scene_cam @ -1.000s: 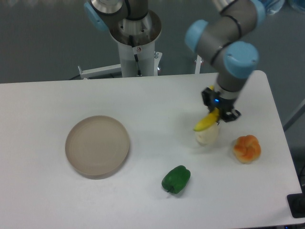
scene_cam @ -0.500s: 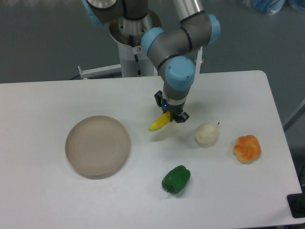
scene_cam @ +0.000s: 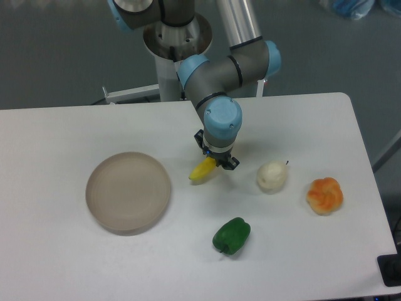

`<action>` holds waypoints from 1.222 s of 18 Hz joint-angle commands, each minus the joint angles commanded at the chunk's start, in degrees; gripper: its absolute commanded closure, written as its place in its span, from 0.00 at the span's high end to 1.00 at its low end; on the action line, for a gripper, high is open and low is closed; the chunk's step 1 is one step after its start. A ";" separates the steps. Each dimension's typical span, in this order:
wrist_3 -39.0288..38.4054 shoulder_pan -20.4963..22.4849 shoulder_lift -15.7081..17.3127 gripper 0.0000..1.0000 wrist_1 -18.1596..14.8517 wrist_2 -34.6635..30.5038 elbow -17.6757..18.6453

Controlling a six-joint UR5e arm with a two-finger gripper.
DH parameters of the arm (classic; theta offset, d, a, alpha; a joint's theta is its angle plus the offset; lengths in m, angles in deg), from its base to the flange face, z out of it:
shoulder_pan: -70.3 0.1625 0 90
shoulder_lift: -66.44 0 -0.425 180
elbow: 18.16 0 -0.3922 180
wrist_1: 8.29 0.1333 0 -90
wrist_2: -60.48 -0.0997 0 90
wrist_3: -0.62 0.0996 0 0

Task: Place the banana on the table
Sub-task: 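Lower the banana onto the table beside the white onion, then open the gripper, release the banana, and move the gripper away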

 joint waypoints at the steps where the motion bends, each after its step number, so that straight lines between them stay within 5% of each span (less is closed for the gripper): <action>1: -0.09 0.00 0.00 1.00 0.52 0.00 -0.09; 8: -0.09 0.26 0.79 1.00 1.06 0.00 -2.80; 15: 1.66 3.69 0.00 1.00 0.00 0.00 -15.02; 22: 13.25 11.33 -4.47 1.00 -3.07 0.97 -23.89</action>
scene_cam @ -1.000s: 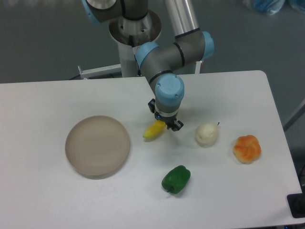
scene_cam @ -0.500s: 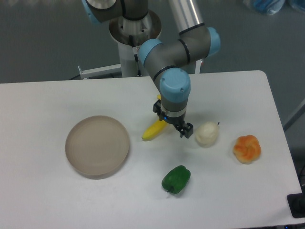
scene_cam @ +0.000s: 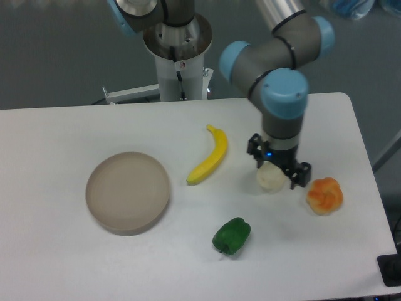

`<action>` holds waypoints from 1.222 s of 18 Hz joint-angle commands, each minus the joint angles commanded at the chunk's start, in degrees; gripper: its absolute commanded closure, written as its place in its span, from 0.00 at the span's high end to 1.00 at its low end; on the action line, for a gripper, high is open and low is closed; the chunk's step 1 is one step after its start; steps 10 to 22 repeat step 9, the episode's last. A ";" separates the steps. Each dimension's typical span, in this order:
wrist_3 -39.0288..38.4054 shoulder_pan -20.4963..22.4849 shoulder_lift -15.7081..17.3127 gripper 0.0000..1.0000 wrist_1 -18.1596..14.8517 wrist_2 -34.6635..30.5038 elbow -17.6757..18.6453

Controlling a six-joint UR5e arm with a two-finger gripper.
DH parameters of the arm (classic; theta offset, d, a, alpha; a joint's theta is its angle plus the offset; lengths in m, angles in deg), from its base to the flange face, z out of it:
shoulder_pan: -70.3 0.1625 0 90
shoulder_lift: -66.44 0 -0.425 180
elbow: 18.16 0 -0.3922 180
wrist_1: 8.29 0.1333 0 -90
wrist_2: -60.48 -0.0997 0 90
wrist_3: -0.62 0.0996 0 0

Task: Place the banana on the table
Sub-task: 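Open the gripper, release the banana, and move the gripper away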

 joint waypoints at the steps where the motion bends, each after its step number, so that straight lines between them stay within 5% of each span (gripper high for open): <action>1: 0.54 0.97 -1.15 1.00 0.00 0.78 -1.41; 4: 3.86 4.13 -2.65 1.00 0.09 6.04 -2.82; 9: 6.69 4.23 -4.14 1.00 0.09 1.25 -2.91; 22: 6.69 4.23 -4.14 1.00 0.09 1.25 -2.91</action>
